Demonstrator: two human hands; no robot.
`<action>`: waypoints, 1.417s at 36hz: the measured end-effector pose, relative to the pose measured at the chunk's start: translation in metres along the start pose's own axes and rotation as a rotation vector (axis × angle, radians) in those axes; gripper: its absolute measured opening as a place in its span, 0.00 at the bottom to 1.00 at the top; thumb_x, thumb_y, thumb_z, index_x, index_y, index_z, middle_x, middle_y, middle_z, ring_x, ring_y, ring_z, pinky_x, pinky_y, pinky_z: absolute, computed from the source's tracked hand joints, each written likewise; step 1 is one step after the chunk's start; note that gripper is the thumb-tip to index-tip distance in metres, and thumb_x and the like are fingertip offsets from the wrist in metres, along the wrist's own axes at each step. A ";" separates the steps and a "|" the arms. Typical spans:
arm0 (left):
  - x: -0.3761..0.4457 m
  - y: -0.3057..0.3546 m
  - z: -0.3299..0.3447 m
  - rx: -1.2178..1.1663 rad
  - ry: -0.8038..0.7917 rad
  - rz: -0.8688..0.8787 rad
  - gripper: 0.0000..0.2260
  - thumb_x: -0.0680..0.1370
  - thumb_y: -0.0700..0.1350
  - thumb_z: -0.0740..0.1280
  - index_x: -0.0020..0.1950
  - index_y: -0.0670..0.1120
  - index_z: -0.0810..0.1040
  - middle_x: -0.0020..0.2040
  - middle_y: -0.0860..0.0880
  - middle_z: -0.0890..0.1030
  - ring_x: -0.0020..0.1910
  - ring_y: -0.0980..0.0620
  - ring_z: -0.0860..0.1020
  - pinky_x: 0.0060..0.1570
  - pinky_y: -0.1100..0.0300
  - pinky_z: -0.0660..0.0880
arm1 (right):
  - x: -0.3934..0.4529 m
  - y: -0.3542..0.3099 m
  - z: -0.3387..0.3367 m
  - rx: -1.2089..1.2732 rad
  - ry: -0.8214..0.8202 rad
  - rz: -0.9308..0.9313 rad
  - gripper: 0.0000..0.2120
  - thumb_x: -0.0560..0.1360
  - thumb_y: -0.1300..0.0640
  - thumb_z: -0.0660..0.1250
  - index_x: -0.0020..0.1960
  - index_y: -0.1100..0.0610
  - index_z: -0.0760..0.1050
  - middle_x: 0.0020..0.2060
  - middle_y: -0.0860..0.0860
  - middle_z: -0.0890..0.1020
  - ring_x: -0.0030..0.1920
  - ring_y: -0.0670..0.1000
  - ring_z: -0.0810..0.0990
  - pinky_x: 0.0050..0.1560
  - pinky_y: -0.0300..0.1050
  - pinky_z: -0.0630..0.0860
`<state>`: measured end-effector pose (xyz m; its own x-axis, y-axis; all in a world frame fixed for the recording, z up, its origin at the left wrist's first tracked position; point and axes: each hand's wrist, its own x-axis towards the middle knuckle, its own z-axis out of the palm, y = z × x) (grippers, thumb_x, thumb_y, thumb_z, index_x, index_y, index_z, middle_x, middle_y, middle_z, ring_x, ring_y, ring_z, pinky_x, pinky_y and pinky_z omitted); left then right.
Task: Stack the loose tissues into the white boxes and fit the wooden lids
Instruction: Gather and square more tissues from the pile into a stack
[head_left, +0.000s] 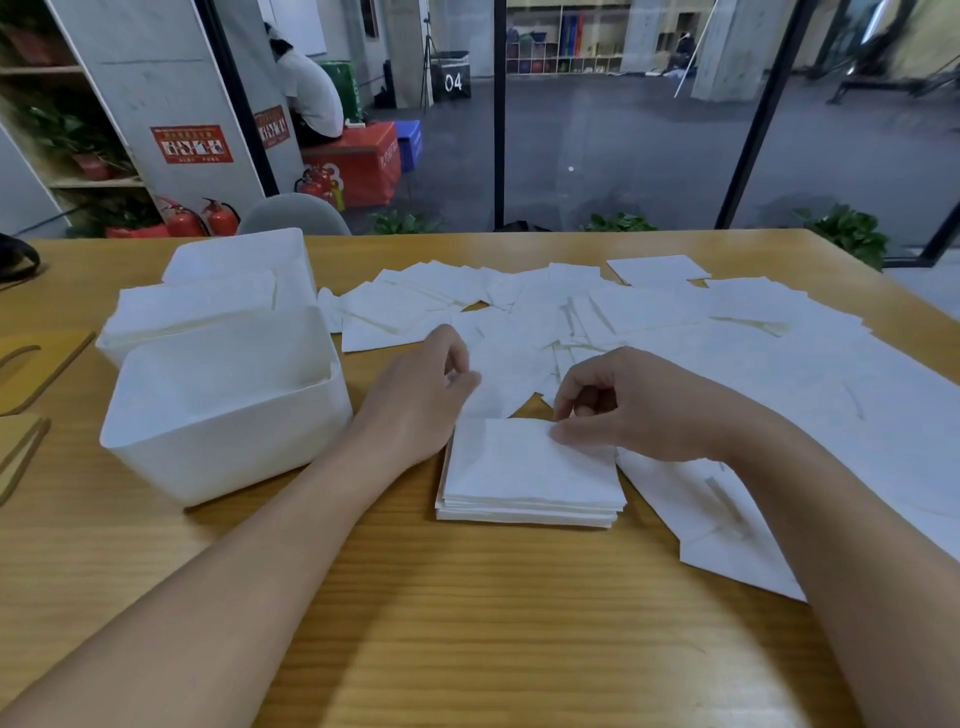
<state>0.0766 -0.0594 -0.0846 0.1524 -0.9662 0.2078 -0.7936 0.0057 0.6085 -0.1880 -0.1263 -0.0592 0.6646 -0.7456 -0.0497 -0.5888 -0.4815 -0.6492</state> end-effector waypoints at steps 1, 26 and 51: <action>0.000 0.000 -0.001 -0.032 0.028 0.016 0.04 0.86 0.50 0.69 0.55 0.56 0.74 0.49 0.56 0.80 0.48 0.57 0.78 0.44 0.58 0.75 | 0.000 0.000 0.000 -0.001 0.028 0.015 0.07 0.76 0.42 0.79 0.46 0.44 0.85 0.38 0.44 0.85 0.35 0.42 0.78 0.36 0.36 0.74; -0.011 0.013 -0.010 -0.434 0.233 0.257 0.01 0.84 0.49 0.74 0.52 0.55 0.85 0.45 0.52 0.85 0.46 0.48 0.84 0.46 0.53 0.81 | -0.008 -0.020 0.011 0.154 0.558 -0.244 0.11 0.85 0.50 0.71 0.46 0.50 0.84 0.39 0.45 0.83 0.40 0.46 0.80 0.39 0.37 0.70; -0.054 0.001 -0.007 -0.123 -0.058 0.049 0.09 0.81 0.64 0.72 0.59 0.65 0.81 0.52 0.63 0.77 0.49 0.61 0.78 0.44 0.70 0.73 | -0.062 -0.015 0.040 -0.052 0.440 0.060 0.13 0.76 0.48 0.76 0.59 0.39 0.79 0.37 0.41 0.81 0.40 0.43 0.80 0.41 0.45 0.77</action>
<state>0.0721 -0.0054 -0.0901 0.0781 -0.9772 0.1975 -0.7205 0.0816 0.6886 -0.2023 -0.0546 -0.0766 0.3763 -0.8923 0.2494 -0.6502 -0.4461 -0.6150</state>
